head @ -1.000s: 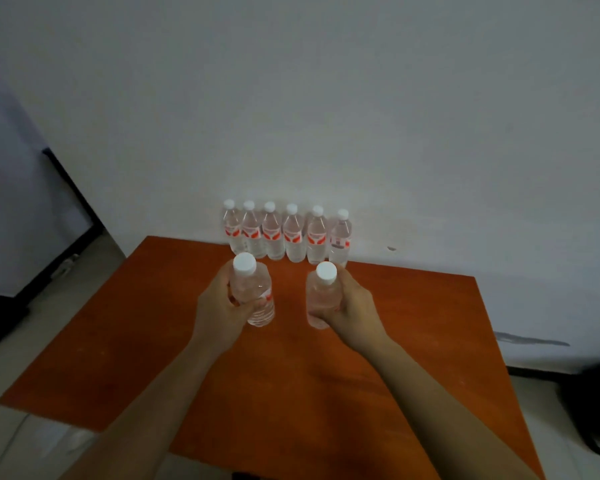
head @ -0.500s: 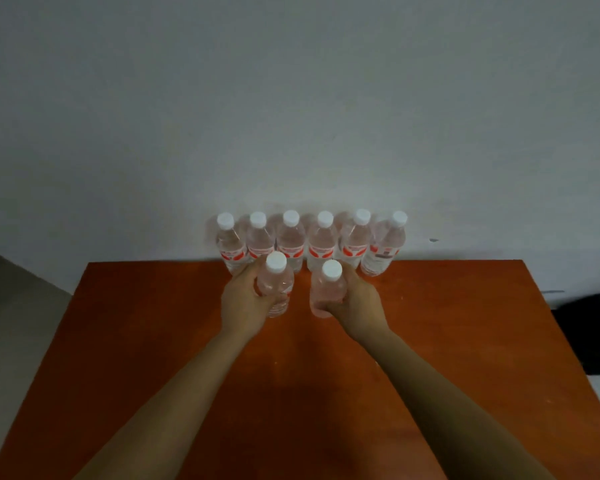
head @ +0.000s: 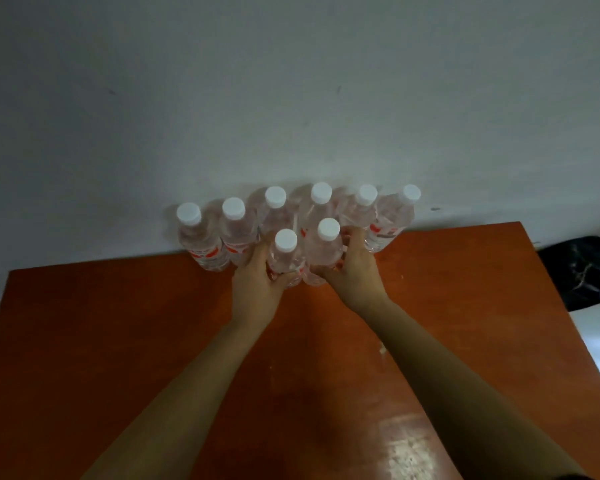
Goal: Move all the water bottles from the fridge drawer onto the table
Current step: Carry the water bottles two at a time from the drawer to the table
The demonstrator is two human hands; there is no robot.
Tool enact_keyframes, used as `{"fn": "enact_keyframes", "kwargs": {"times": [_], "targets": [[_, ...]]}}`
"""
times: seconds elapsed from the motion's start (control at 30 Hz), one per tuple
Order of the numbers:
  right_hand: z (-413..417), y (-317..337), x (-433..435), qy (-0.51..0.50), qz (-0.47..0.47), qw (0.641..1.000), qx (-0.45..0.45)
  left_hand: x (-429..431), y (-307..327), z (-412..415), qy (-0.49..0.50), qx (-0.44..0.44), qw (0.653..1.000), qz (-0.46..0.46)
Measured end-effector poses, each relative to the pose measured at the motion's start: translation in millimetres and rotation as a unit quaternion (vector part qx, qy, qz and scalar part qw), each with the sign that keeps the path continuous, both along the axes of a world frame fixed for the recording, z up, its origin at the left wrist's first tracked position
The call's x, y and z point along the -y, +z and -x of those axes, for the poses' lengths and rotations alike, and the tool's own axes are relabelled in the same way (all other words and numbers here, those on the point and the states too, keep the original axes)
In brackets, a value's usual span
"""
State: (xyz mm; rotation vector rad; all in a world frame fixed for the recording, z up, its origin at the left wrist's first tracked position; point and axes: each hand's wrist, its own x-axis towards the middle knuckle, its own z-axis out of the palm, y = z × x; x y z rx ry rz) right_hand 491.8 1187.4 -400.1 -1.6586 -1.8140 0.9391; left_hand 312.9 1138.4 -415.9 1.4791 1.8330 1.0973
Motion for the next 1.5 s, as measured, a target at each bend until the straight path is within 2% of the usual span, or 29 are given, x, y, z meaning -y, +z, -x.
{"fn": "enact_keyframes", "kwargs": {"times": [0.1,0.37,0.53,0.67,0.8,1.0,1.23,1.5], "targets": [[-4.4,-5.3,7.3,0.004,-0.011,1.000,-0.002,0.7,0.1,-2.5,0.014,0.037,0.999,0.012],[-8.7,1.5,22.2,0.045,0.000,0.999,0.005,11.2,17.3,-8.9,0.002,-0.020,1.000,0.008],[-46.7,35.0,51.5,0.052,-0.086,0.991,0.091,28.7,63.6,-26.1,-0.008,-0.101,0.994,-0.037],[-114.1,87.9,84.9,-0.024,-0.191,0.972,0.138,42.4,116.0,-76.0,-0.038,-0.195,0.976,-0.085],[-228.4,141.2,155.0,-0.142,-0.275,0.922,0.234,73.8,170.5,-184.0,-0.114,-0.259,0.945,-0.162],[-403.7,192.1,307.3,-0.277,-0.283,0.854,0.338,158.1,226.8,-381.3,-0.223,-0.283,0.900,-0.246],[-595.4,219.0,535.4,-0.477,-0.226,0.762,0.376,315.3,260.2,-625.6,-0.396,-0.258,0.824,-0.311],[-724.3,193.2,734.5,-0.639,-0.137,0.654,0.380,476.1,238.8,-826.4,-0.573,-0.192,0.712,-0.358]]}}
